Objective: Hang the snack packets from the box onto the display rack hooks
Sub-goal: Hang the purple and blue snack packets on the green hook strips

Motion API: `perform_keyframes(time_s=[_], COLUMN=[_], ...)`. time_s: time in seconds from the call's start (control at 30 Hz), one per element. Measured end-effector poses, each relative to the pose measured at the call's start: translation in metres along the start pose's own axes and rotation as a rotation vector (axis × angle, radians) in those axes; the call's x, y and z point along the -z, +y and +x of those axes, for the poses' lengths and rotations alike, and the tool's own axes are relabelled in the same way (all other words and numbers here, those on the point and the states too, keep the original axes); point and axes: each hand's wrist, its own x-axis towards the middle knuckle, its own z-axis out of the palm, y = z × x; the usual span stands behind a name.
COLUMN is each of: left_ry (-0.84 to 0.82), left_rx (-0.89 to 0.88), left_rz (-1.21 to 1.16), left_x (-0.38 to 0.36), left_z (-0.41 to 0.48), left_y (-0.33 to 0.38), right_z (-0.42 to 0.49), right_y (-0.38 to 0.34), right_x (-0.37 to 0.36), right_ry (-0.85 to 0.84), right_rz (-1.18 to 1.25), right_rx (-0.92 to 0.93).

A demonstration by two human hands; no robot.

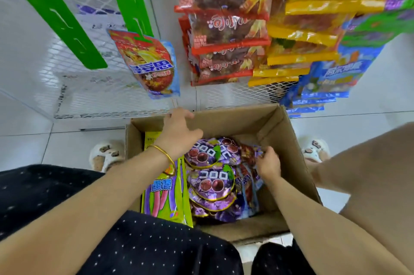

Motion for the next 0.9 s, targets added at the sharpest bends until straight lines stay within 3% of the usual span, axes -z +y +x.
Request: perform_keyframes(time_s=[0.13, 0.33, 0.43, 0.57, 0.73, 0.9], left_ry=[-0.050, -0.084, -0.092, -0.093, -0.111, -0.138], left_rx=[-0.011, 0.021, 0.037, 0.062, 0.064, 0.050], left_rz=[0.075, 0.108, 0.119, 0.103, 0.138, 0.148], left_x=[-0.013, -0.019, -0.019, -0.018, -0.020, -0.024], left_z=[0.011, 0.018, 0.018, 0.019, 0.024, 0.027], left_y=[0.000, -0.006, -0.012, -0.015, -0.012, -0.005], right_z=[0.009, 0.037, 0.043, 0.056, 0.050, 0.025], right_y=[0.000, 0.018, 0.028, 0.033, 0.029, 0.003], right_x=[-0.020, -0.046, -0.058, -0.061, -0.056, -0.027], right_ry=[-0.082, -0.106, -0.042, 0.050, 0.099, 0.096], right_rz=[0.027, -0.076, -0.070, 0.125, 0.195, 0.359], right_rx=[-0.033, -0.254, -0.294, -0.432, -0.378, -0.120])
